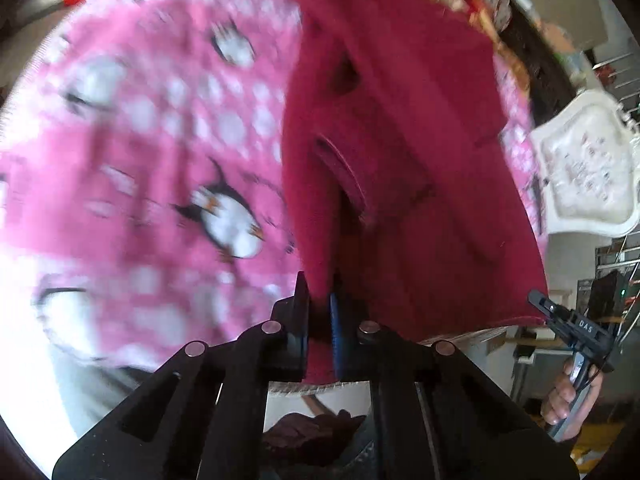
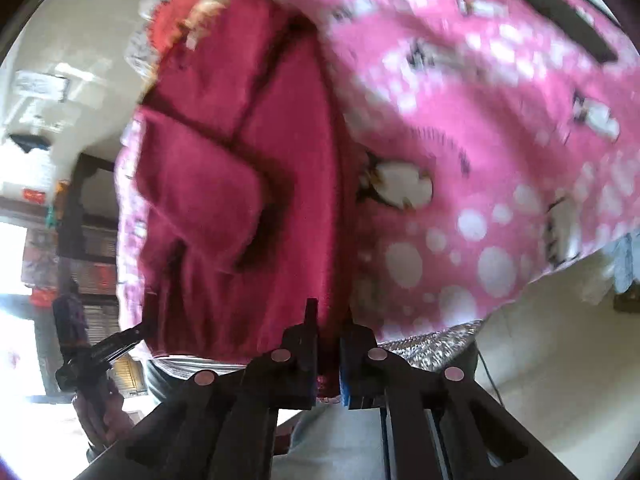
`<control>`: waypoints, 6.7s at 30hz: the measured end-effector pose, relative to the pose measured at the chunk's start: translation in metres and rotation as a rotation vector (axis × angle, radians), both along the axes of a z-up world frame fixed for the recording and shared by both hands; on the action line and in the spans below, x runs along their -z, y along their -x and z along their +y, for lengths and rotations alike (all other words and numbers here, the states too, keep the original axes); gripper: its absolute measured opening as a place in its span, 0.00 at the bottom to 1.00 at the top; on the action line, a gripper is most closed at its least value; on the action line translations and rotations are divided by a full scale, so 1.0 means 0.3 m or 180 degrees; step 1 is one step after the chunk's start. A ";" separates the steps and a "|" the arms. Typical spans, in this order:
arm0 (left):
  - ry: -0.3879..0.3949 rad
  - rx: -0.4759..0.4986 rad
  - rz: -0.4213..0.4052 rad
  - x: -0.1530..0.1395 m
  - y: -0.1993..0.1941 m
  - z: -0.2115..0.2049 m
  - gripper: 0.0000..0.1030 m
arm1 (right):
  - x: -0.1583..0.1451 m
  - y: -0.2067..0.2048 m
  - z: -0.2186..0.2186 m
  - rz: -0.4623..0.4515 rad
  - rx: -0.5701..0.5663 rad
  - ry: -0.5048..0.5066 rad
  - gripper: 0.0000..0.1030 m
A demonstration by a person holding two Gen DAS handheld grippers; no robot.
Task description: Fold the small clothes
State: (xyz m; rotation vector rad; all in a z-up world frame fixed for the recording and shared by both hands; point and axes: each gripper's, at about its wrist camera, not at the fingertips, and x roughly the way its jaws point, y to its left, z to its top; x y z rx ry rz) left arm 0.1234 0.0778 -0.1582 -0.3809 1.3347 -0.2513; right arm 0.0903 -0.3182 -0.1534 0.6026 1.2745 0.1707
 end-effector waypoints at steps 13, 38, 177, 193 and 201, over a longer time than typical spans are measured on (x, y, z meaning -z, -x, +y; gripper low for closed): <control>-0.0040 -0.0057 0.0084 0.100 0.058 0.031 0.05 | 0.051 0.019 0.079 0.0233 -0.0252 0.0681 0.06; -0.0698 0.0082 -0.0133 -0.054 0.105 0.008 0.06 | -0.033 0.017 0.072 -0.0040 -0.0232 -0.0055 0.06; 0.0053 -0.0044 -0.0194 0.048 0.174 0.132 0.06 | 0.019 0.098 0.129 0.0018 -0.0251 0.0176 0.05; -0.0298 0.0157 -0.0618 -0.144 0.092 0.187 0.42 | -0.134 0.066 0.093 -0.0381 -0.0516 0.0209 0.49; -0.0512 0.0094 -0.0633 -0.114 -0.333 0.113 0.61 | -0.102 -0.279 -0.012 -0.0483 -0.0141 -0.0069 0.53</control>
